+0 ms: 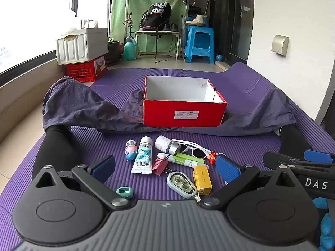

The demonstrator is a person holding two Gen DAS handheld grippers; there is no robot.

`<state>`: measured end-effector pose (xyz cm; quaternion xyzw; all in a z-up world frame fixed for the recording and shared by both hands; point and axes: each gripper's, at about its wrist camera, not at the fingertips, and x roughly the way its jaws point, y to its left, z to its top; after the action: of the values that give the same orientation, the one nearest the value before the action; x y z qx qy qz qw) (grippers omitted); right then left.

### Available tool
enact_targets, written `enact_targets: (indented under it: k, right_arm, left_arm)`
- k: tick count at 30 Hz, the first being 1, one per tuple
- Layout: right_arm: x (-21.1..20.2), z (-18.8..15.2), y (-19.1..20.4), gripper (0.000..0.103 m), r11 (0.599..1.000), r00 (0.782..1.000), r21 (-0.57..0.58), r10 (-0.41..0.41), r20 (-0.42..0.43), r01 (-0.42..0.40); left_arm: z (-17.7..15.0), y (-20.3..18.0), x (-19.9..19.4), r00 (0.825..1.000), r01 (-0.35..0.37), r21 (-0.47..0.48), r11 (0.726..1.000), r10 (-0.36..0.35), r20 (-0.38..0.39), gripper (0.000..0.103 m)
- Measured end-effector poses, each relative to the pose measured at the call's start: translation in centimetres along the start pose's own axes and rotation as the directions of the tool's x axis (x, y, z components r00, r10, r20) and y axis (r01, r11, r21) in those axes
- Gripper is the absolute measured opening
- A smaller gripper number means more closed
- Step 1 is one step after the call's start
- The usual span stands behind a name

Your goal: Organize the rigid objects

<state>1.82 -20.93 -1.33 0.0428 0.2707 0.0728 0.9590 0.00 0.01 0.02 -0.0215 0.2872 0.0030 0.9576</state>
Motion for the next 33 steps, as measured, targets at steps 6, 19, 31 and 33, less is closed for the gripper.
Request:
enact_targets:
  k: [6, 19, 31, 33]
  right_arm:
    - [0.05, 0.31, 0.32, 0.103, 1.0, 1.0, -0.007, -0.005, 0.002, 0.005]
    - [-0.2, 0.01, 0.12, 0.103, 1.0, 1.0, -0.002, 0.003, 0.026, -0.003]
    - [-0.21, -0.04, 0.09, 0.103, 1.0, 1.0, -0.003, 0.004, 0.028, -0.004]
    - [-0.19, -0.05, 0.07, 0.103, 1.0, 1.0, -0.003, 0.005, 0.028, -0.004]
  left_arm:
    - [-0.01, 0.07, 0.13, 1.0, -0.001, 0.002, 1.0, 0.001, 0.0, 0.103]
    - [-0.03, 0.13, -0.03, 1.0, -0.006, 0.001, 1.0, 0.006, 0.013, 0.103]
    - [0.15, -0.02, -0.17, 1.0, -0.008, 0.003, 1.0, 0.008, 0.018, 0.103]
    - [0.16, -0.01, -0.17, 1.0, -0.008, 0.003, 1.0, 0.008, 0.018, 0.103]
